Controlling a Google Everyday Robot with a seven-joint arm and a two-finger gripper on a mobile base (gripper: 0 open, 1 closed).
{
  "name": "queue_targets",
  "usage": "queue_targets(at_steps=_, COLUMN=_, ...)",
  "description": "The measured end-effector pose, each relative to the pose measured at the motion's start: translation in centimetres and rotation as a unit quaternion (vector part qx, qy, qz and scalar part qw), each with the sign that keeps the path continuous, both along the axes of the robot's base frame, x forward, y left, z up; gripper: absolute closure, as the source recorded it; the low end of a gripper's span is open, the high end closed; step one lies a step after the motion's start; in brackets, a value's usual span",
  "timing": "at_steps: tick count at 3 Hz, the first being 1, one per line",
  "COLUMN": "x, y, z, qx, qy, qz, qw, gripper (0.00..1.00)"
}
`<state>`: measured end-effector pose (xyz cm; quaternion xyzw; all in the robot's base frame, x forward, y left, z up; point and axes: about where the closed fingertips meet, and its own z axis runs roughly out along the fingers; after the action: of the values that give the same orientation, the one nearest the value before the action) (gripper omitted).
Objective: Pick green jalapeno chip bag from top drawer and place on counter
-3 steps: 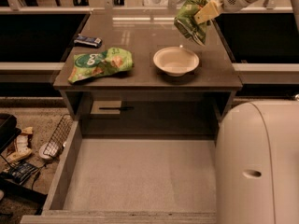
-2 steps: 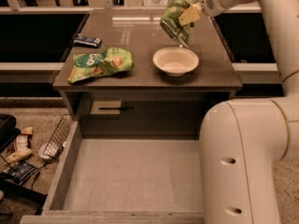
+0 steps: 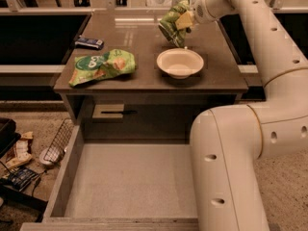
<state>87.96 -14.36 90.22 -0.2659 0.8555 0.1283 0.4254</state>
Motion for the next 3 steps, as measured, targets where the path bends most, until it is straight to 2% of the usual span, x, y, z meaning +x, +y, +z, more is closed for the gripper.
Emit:
queue_targets(at_steps=1, x=0.11, y=0.22, z=-0.36, qx=0.004, qy=0.004, qz=-0.002, qw=1.0000, gripper=0.82)
queue_targets(at_steps=2, x=0.23, y=0.54, z=-0.74, qx=0.004, qy=0.007, qz=0.000, qw=1.0000, gripper=0.59)
queue_targets(at_steps=3, x=0.37, y=0.92, z=-1.26, qx=0.004, qy=0.010, qz=0.002, qw=0.9999, gripper=0.28)
